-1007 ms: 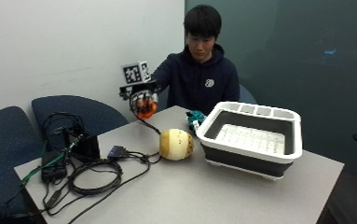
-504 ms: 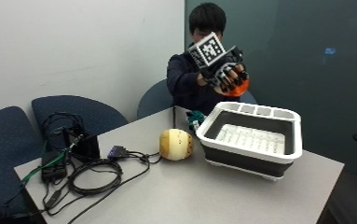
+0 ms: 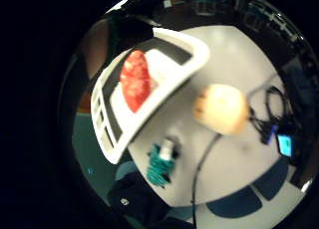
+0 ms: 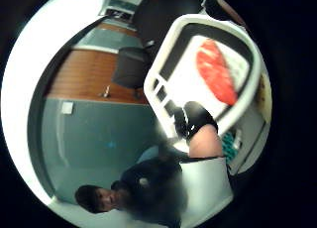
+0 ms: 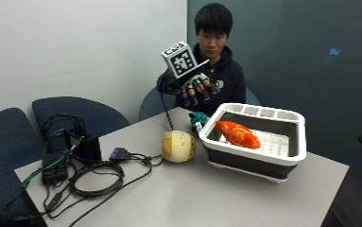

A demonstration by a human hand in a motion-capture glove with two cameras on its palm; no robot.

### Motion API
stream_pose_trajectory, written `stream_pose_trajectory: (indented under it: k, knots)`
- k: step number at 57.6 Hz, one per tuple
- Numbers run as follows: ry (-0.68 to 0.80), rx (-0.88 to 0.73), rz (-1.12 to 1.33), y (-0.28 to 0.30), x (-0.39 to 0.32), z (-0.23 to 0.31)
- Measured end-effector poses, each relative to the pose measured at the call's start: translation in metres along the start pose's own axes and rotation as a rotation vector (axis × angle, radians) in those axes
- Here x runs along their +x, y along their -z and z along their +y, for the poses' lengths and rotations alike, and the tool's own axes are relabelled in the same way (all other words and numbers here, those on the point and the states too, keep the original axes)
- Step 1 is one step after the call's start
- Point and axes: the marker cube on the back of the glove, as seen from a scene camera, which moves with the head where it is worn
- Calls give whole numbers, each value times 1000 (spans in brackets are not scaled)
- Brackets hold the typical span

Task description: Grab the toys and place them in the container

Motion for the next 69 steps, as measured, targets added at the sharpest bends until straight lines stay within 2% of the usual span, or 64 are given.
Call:
stream_pose_trajectory:
  k: [3,5,11,17,20,28,40,45,55,62,69]
  knots:
    - [74,-246,68,13,32,7]
    - [70,-291,105,13,52,6]
    - [-47,-287,168,-19,102,8]
    - [-174,-396,161,-64,136,1]
    - [-176,-403,166,-78,144,-1]
    - [-138,-274,256,-89,157,-4]
    - [-41,-390,94,-62,139,7]
    - [63,-317,31,-28,111,20]
    - [267,-81,-273,23,11,35]
    - [375,174,-367,13,-60,23]
    - [392,261,-408,-21,-107,-1]
